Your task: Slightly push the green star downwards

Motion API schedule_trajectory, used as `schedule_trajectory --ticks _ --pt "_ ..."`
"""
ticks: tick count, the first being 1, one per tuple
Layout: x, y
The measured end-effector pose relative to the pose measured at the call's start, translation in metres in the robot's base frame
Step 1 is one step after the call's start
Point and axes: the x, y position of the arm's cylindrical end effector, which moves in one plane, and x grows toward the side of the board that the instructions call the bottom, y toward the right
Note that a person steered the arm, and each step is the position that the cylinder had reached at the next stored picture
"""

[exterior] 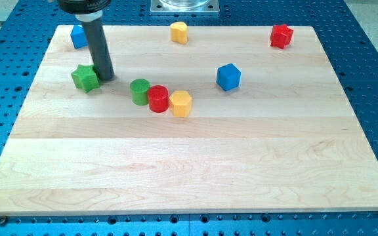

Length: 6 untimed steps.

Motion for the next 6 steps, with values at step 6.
schedule_trajectory --ticks 6 --pt "0.027 -0.066"
